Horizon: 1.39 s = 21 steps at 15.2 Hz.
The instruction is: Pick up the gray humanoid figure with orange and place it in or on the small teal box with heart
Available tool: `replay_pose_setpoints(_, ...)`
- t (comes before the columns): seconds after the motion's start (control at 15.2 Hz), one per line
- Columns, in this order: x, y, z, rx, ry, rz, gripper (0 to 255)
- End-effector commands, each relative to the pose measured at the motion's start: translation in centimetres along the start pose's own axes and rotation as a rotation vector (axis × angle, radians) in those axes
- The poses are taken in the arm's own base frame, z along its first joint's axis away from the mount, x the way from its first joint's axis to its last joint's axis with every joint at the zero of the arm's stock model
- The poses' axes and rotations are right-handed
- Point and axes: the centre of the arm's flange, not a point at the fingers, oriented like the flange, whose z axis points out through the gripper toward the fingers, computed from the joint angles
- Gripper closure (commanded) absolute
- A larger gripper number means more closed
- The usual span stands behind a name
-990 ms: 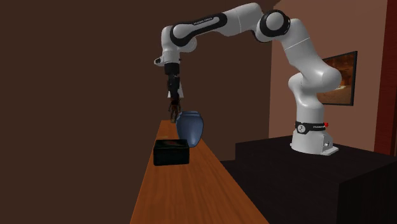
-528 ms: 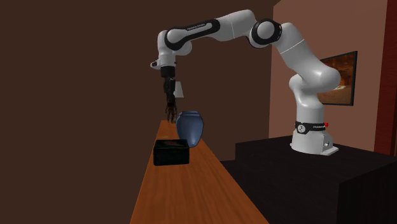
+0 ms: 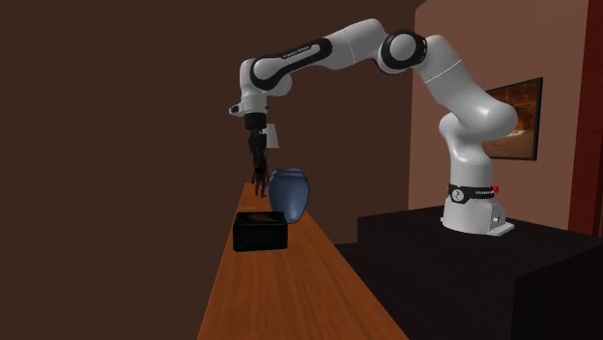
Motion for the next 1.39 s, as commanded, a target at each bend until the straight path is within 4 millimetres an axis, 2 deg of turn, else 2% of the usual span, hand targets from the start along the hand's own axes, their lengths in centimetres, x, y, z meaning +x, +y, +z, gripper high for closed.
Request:
replay_pose_setpoints(0.0, 0.1, 0.0, 1.0, 0.0, 0.0, 0.0, 255)
replay_pose_setpoints(0.66, 0.3, 0.4, 6.4, 0.0, 0.0, 0.0, 255)
replay_pose_setpoints(1.12, 0.3, 0.4, 6.4, 0.0, 0.0, 0.0, 255)
replay_pose_setpoints(1.19, 0.3, 0.4, 6.4, 0.0, 0.0, 0.0, 0)
replay_pose_setpoints(1.32, 0.3, 0.4, 6.4, 0.0, 0.0, 0.0, 0)
